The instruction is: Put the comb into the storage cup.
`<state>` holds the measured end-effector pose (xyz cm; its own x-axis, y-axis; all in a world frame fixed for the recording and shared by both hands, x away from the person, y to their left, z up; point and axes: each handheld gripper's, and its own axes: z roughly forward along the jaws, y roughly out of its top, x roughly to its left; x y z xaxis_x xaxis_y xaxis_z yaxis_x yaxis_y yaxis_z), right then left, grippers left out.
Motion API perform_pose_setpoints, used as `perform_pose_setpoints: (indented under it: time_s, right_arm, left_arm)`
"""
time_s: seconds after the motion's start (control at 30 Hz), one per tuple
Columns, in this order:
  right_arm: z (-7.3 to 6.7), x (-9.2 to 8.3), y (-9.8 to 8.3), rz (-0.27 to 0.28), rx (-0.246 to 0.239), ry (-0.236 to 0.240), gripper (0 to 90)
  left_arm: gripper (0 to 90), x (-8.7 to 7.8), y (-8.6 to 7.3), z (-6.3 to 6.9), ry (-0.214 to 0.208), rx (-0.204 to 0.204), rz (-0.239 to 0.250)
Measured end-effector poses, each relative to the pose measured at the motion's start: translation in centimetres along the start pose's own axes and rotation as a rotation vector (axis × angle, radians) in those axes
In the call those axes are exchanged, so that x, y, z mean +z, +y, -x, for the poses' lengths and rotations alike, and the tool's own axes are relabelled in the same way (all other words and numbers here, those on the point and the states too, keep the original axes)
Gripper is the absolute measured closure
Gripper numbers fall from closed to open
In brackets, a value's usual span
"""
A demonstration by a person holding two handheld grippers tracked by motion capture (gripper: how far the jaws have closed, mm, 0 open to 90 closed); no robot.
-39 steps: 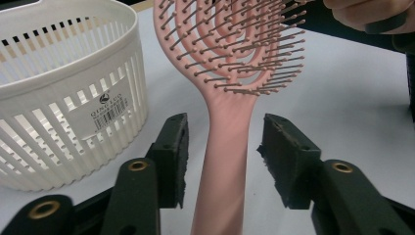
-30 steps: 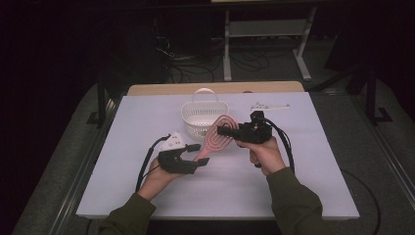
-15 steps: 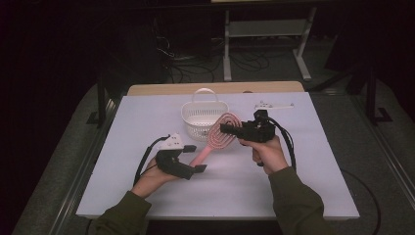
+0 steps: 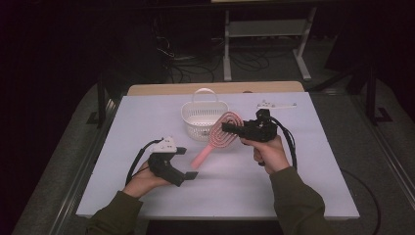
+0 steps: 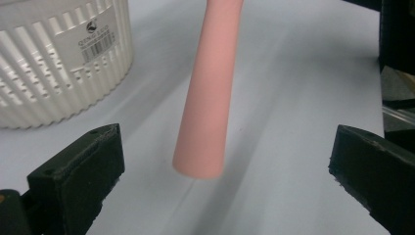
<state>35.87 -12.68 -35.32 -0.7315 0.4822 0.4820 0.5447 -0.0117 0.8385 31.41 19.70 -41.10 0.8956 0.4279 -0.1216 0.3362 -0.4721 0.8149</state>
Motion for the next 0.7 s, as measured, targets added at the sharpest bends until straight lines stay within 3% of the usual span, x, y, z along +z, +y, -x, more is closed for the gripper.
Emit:
perform_pose_setpoints:
  time_s: [0.3,0.7]
  right_arm:
    - [-0.1,0.0,0.0,0.003,-0.001,0.001,63.2]
    - [0.0,-0.2,0.1,0.012,-0.003,0.000,63.2]
  left_arm:
    - [0.0,-1.4,-1.9,0.4,0.019,0.028,-0.010]
    - [0.0,-3.3,-4.3,0.4,0.061,0.018,-0.013]
